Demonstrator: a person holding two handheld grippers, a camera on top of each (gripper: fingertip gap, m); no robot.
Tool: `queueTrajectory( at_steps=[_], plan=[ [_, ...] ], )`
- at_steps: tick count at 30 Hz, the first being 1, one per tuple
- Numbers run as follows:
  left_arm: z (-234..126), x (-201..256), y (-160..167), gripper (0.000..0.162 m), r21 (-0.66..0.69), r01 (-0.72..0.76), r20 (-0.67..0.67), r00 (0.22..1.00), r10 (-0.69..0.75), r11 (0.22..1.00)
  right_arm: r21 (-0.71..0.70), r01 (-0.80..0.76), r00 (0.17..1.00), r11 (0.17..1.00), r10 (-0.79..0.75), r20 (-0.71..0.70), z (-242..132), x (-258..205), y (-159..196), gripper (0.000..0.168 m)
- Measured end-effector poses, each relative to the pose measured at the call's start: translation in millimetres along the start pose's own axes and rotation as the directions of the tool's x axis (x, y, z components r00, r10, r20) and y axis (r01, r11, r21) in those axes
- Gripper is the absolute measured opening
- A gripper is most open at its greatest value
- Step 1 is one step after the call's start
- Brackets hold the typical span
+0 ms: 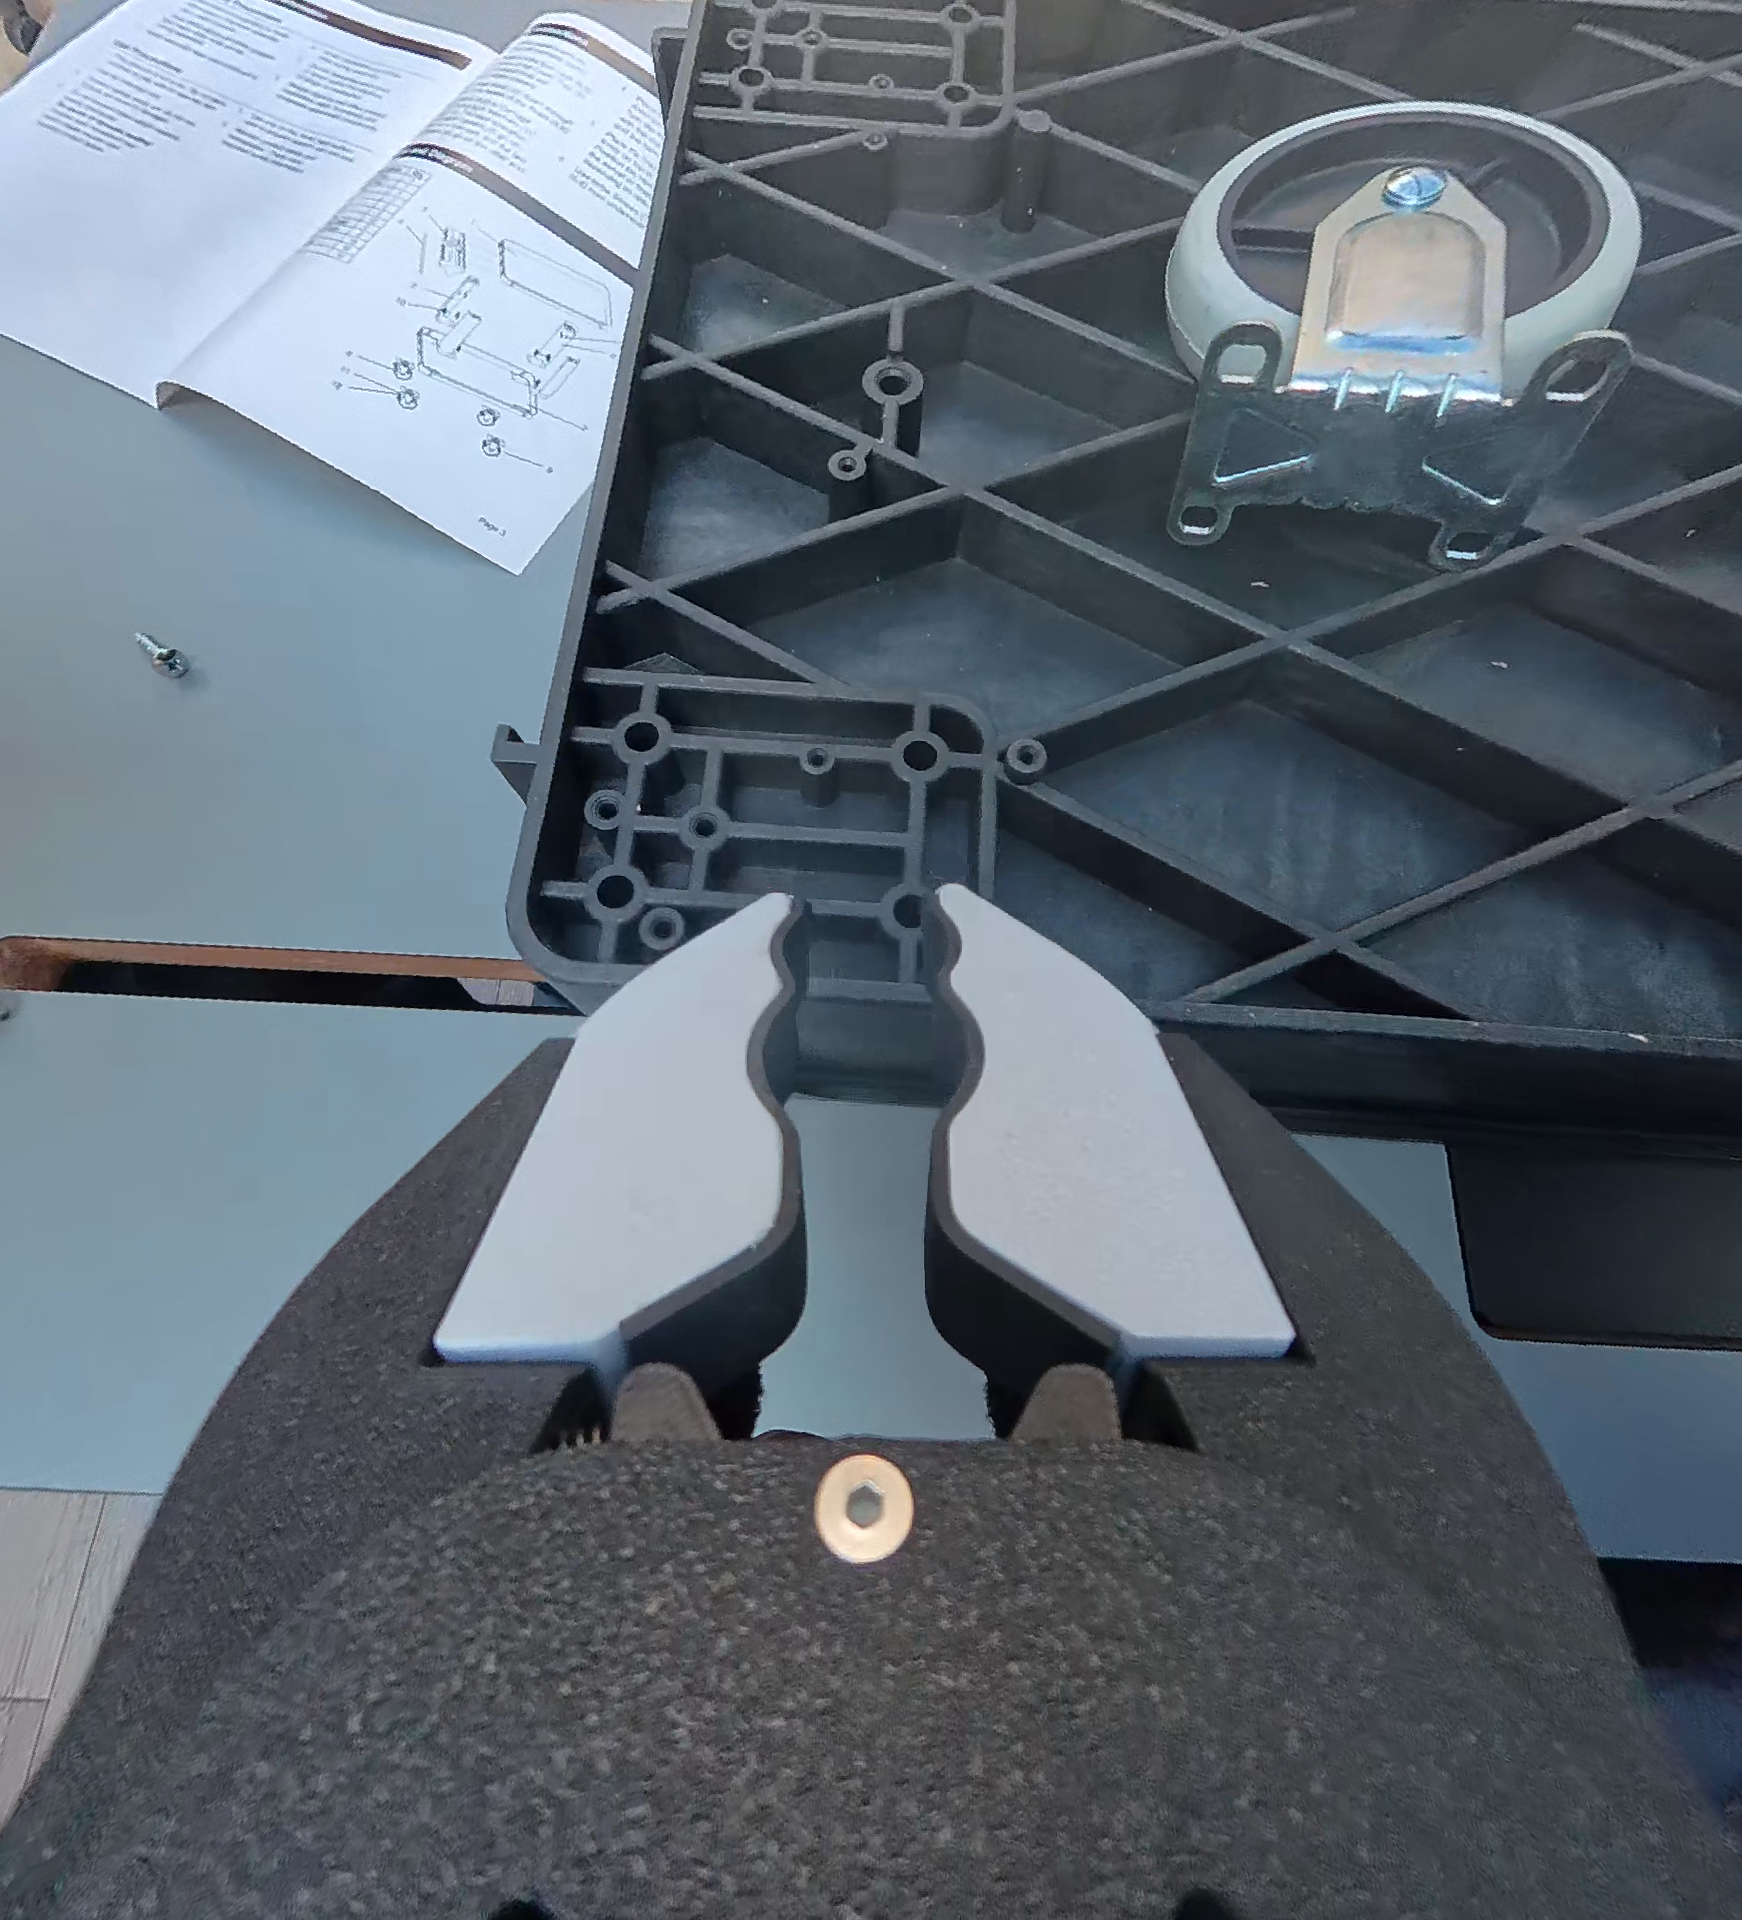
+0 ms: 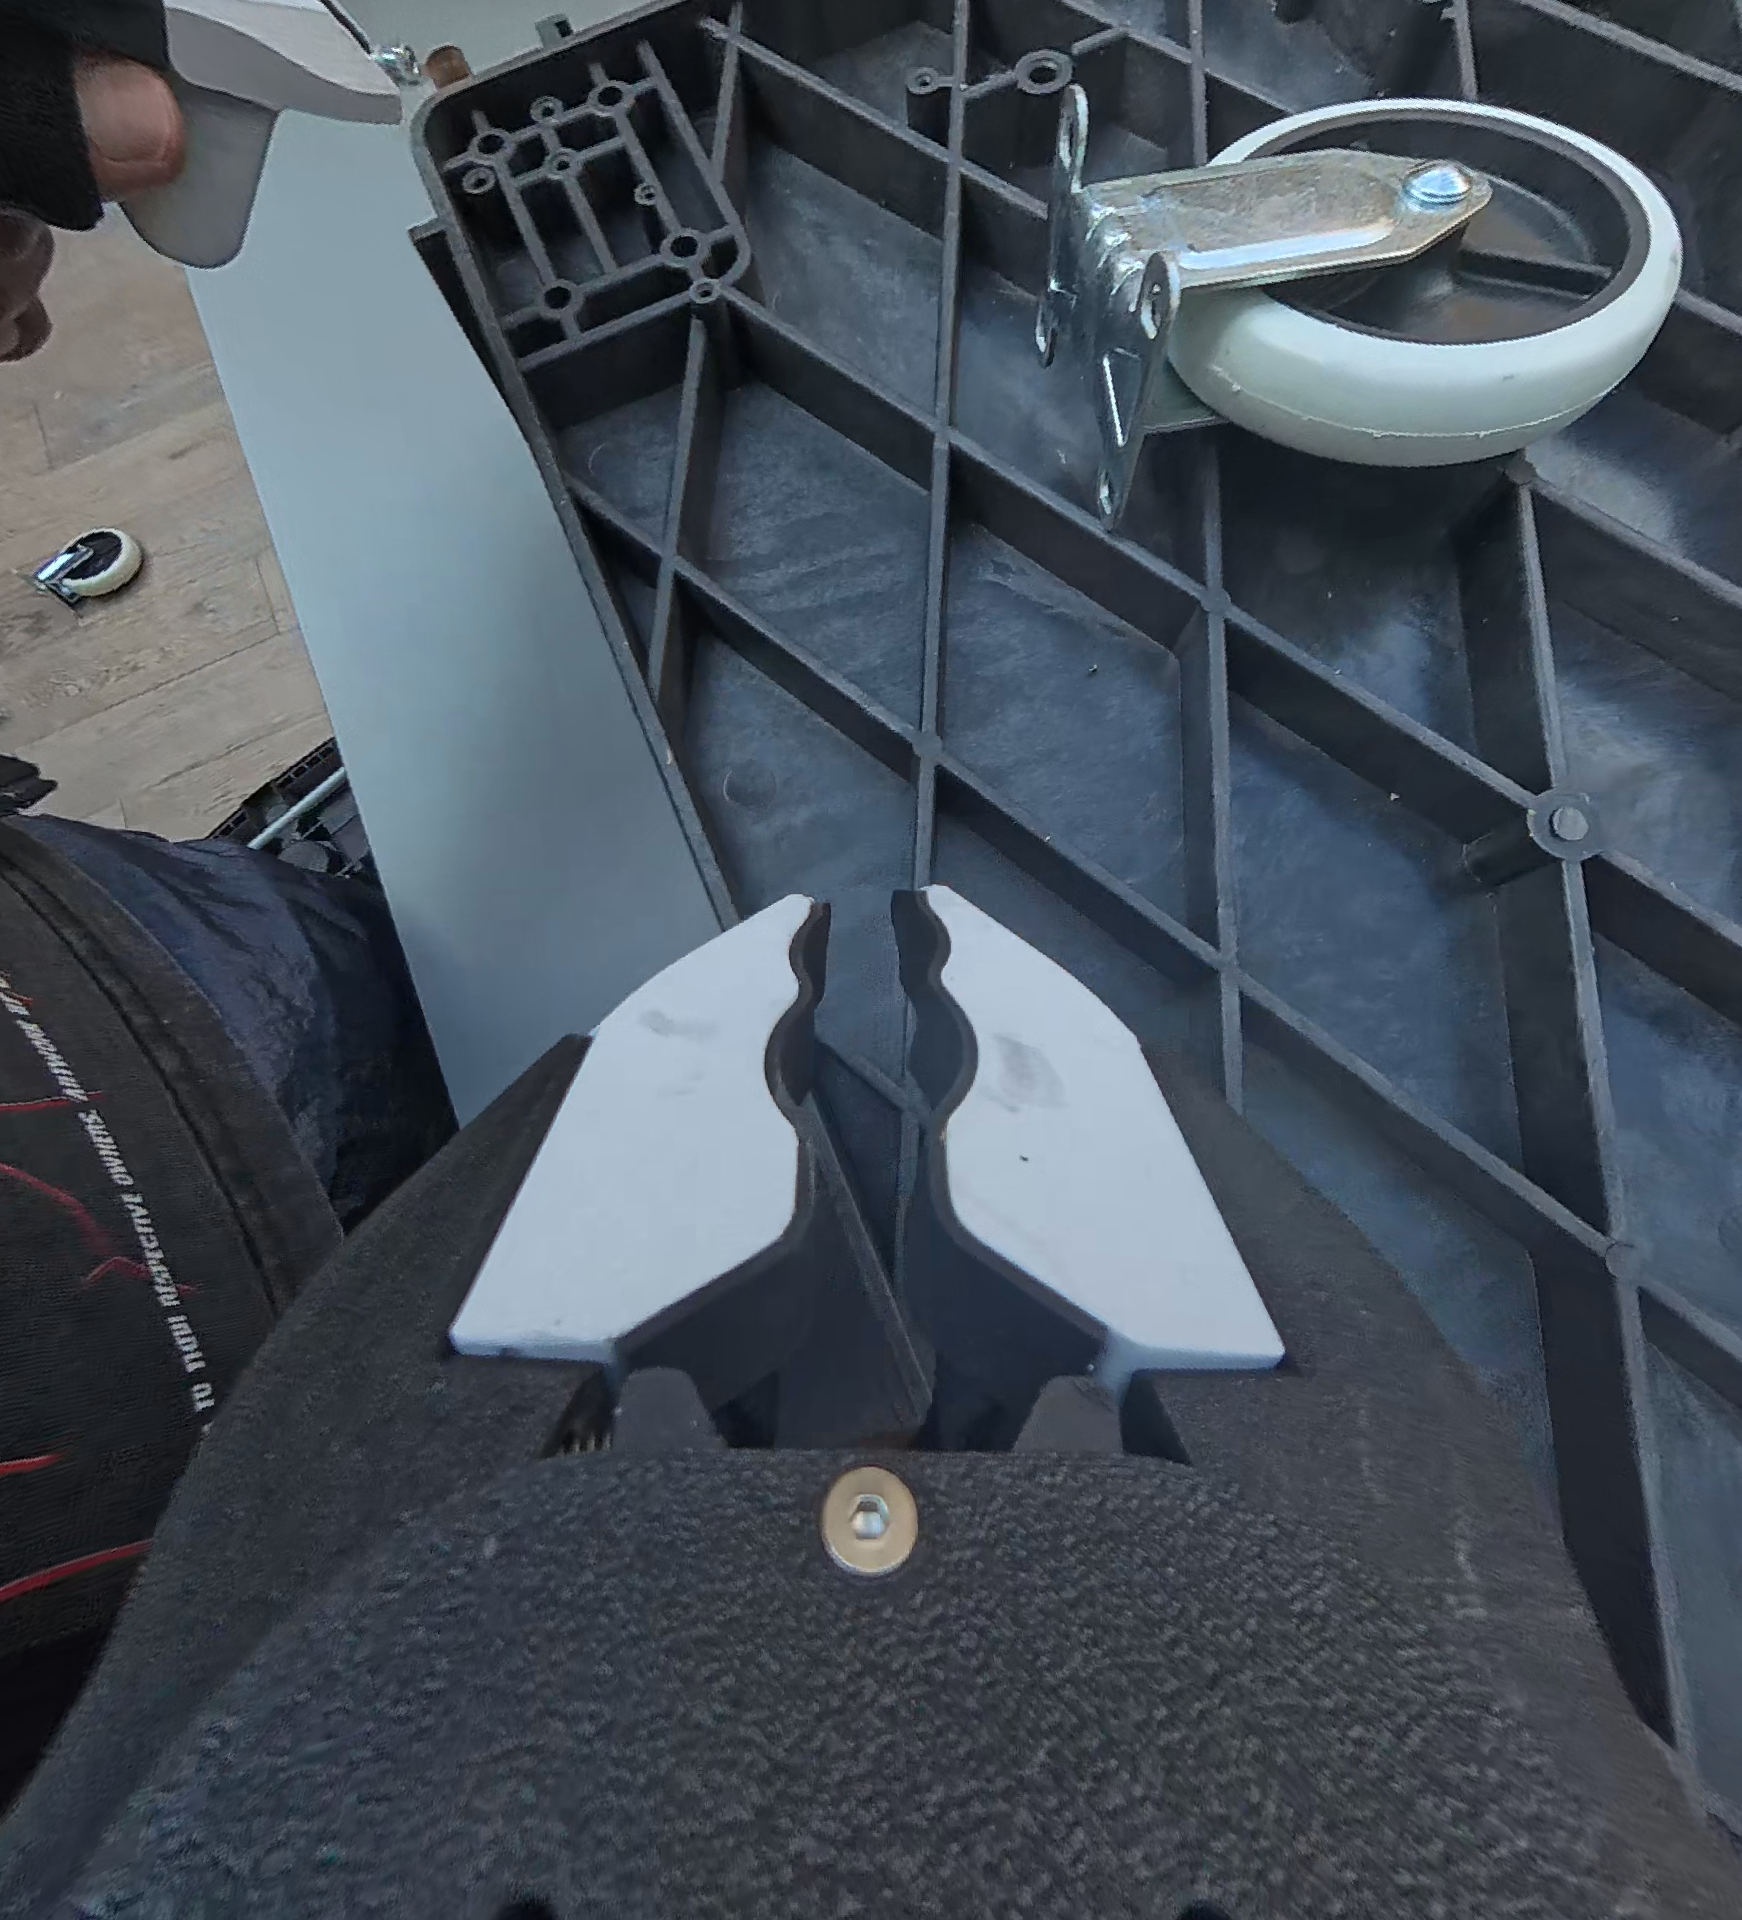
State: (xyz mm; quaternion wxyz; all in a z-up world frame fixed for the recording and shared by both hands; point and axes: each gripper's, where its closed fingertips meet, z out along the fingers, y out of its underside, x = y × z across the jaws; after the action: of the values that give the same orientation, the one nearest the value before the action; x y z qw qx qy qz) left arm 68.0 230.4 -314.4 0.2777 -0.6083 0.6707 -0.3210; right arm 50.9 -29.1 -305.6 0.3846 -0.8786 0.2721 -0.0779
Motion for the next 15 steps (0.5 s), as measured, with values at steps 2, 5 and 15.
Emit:
queueTrajectory(
  at_steps=[2,5,15],
  plan=[
    [-8,5,3,0.021,0.005,0.006,0.007,1.0,-0.006,1.0,0.006,0.004,1.0,1.0,-0.004,0.023,-4,-8,3,0.013],
    [-18,10,8,0.021,0.003,0.02,0.017,1.0,-0.02,1.0,0.003,0.019,0.998,1.0,-0.019,0.052,-7,-21,8,0.013],
    [-13,10,11,0.021,-0.016,-0.014,-0.047,0.999,0.013,1.0,-0.011,-0.008,1.0,1.0,0.008,0.027,-9,-39,9,0.014]
  ],
)
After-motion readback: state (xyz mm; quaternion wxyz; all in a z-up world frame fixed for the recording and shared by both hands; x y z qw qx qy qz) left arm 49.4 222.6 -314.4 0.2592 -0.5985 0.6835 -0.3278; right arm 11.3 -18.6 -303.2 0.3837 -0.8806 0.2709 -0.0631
